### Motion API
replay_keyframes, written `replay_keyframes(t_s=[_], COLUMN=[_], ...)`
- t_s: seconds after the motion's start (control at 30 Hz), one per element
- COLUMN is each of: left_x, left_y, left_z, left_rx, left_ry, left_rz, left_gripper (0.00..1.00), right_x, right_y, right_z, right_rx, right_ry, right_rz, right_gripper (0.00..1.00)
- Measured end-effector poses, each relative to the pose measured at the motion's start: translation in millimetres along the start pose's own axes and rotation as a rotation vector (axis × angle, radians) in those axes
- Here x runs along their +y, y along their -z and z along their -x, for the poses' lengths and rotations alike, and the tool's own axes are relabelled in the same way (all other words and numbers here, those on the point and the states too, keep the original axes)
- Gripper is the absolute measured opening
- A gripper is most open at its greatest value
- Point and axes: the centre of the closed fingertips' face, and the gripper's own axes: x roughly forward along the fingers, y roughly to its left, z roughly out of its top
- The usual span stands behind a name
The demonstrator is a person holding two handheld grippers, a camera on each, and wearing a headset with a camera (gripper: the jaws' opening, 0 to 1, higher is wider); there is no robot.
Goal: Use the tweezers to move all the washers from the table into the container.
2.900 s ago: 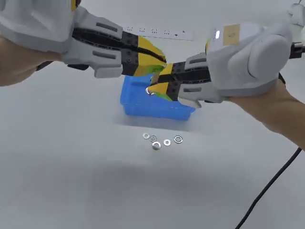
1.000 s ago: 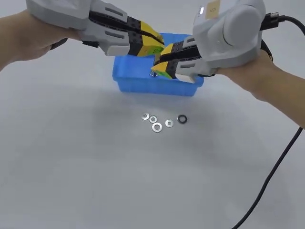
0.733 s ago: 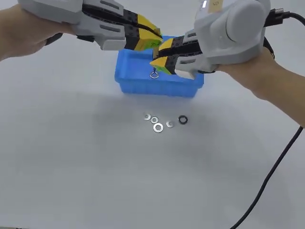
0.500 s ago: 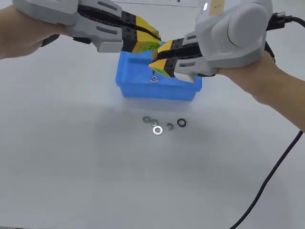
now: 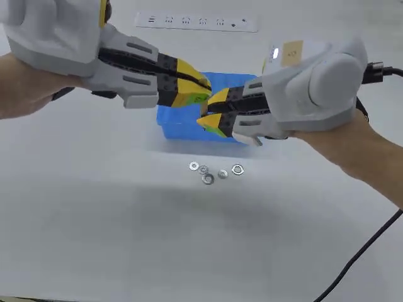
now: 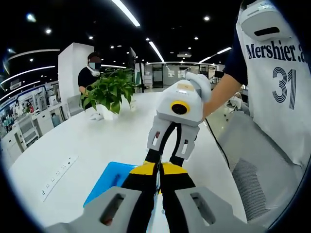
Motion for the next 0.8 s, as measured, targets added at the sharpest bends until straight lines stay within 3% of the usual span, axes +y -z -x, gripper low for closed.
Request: replay_keyframes(t_s=[0.27, 0.5, 0.8], left_x=[-30.9, -50.6, -59.0], left_y=[4.6, 10.5, 28.0], left_z=[1.3, -5.6, -13.5], left_rx=[0.000, 0.007, -0.002], left_ry=[0.005, 0.009, 0.018], left_rz=[0.022, 0.035, 0.077], left_gripper=[0.06, 0.06, 0.07], right_x=[35.6, 53.6, 63.9], right_y=[1.1, 11.0, 31.0], right_z=[6.7, 7.0, 1.2], right_rx=[0.012, 0.032, 0.076], right_ry=[-0.040, -0.064, -0.076], right_rz=[0.015, 0.004, 0.008], right_gripper=[0.12, 0.12, 0.13])
